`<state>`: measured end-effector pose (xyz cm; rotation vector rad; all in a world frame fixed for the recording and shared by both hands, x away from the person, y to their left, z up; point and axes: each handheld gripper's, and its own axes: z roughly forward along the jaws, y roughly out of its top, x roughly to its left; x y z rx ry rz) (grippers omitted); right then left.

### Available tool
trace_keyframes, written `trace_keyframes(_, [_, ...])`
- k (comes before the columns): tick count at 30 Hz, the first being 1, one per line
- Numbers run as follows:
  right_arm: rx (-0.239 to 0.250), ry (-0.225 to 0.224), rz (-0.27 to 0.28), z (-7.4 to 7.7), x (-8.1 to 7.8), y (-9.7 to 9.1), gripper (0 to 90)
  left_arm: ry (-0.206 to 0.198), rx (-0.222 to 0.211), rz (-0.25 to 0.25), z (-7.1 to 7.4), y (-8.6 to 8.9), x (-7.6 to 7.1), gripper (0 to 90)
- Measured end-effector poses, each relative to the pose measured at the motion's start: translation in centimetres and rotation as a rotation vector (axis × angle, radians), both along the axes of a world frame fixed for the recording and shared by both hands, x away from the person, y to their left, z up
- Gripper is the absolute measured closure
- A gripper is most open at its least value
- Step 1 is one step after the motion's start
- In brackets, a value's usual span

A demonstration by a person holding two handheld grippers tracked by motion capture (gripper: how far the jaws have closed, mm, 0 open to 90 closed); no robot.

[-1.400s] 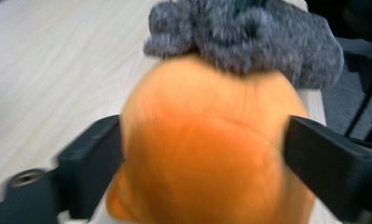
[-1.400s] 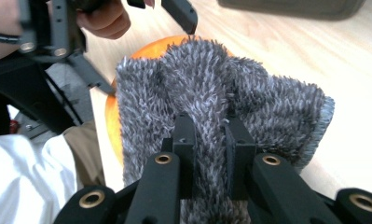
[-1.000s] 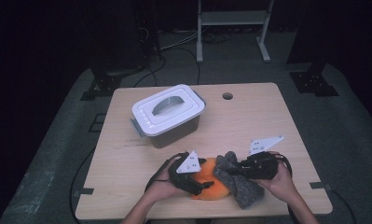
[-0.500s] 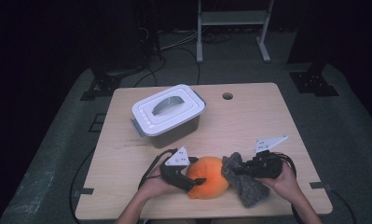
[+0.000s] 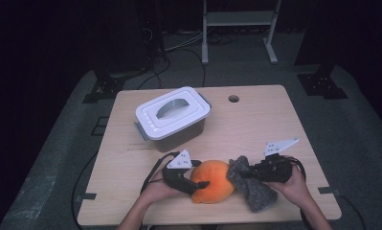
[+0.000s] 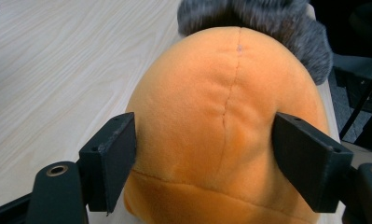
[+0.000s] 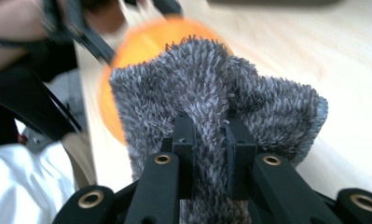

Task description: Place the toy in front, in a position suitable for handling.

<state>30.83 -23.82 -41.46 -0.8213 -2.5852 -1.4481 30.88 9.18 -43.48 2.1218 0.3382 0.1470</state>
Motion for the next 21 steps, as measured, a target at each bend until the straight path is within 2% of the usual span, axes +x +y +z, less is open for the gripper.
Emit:
trace_keyframes(2, [0.006,-0.005,0.013,0.2,-0.1,0.4,77.0,0.001,0.004,0.001,0.0,0.0,0.0,23.3])
trace_keyframes(5, [-0.052,0.014,0.035,-0.7,-0.1,1.1,76.9,-0.001,0.005,0.003,0.1,0.1,0.0,23.3])
trace_keyframes(7, [-0.063,0.038,0.043,-1.4,0.1,1.2,76.9,-0.006,0.007,0.005,0.1,0.1,0.0,23.4])
trace_keyframes(10, [-0.097,0.044,0.029,-1.6,0.2,0.7,76.9,-0.009,0.005,0.012,0.2,0.1,0.0,23.4])
trace_keyframes(12, [-0.094,0.044,0.021,-1.5,0.1,0.4,76.9,-0.013,0.007,0.012,0.2,0.0,0.0,23.4])
trace_keyframes(14, [-0.071,0.018,0.015,-0.8,0.0,0.3,77.0,-0.026,0.010,0.012,0.4,-0.3,-0.1,23.5])
trace_keyframes(17, [0.003,-0.030,0.023,0.9,-0.3,1.0,77.0,-0.053,0.017,0.002,0.6,-1.3,-0.5,23.9])
trace_keyframes(19, [0.002,-0.054,0.043,1.4,-0.5,1.9,77.0,-0.060,0.021,-0.009,0.6,-1.7,-0.7,23.8])
trace_keyframes(21, [-0.042,-0.062,0.060,1.2,-0.6,2.8,76.9,-0.063,0.024,-0.015,0.7,-1.8,-0.7,22.4])
